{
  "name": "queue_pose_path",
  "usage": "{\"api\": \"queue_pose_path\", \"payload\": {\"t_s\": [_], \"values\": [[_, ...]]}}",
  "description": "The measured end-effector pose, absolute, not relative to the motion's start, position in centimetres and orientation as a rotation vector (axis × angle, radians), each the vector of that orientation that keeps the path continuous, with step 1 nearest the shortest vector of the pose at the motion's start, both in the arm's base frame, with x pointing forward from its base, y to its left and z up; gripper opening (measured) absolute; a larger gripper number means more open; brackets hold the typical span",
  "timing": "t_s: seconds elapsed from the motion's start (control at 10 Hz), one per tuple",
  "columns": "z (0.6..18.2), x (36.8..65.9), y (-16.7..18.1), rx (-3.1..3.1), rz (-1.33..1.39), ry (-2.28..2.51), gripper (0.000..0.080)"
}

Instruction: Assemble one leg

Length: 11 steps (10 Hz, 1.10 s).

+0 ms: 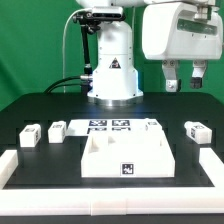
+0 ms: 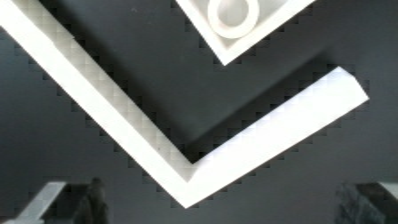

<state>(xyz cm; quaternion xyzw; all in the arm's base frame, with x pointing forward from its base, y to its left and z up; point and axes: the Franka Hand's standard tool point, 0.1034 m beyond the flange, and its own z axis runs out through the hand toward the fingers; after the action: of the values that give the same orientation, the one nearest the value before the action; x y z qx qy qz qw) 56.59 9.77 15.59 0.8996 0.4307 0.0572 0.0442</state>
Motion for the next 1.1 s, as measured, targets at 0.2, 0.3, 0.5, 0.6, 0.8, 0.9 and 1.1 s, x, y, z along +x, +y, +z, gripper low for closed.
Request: {"api": "queue_pose_path", "payload": {"t_s": [0.2, 0.3, 0.5, 0.6, 0.8, 0.9, 1.1], "values": [[15.6, 56.6, 9.8, 2.750, 0.176, 1.315, 0.0650], [15.6, 56.6, 9.8, 2.750, 0.176, 1.314, 0.0650], [15.5, 56.6, 9.8, 2.753, 0.175, 1.313, 0.0650], [15.5, 56.6, 9.8, 2.753, 0.175, 1.313, 0.0650], [15.5, 56.6, 9.8, 2.753, 0.174, 1.313, 0.0650], [15.4, 56.3, 9.7, 2.744, 0.172, 1.330, 0.0650], [14.3, 53.3, 9.0, 2.638, 0.145, 1.527, 0.0650]]}}
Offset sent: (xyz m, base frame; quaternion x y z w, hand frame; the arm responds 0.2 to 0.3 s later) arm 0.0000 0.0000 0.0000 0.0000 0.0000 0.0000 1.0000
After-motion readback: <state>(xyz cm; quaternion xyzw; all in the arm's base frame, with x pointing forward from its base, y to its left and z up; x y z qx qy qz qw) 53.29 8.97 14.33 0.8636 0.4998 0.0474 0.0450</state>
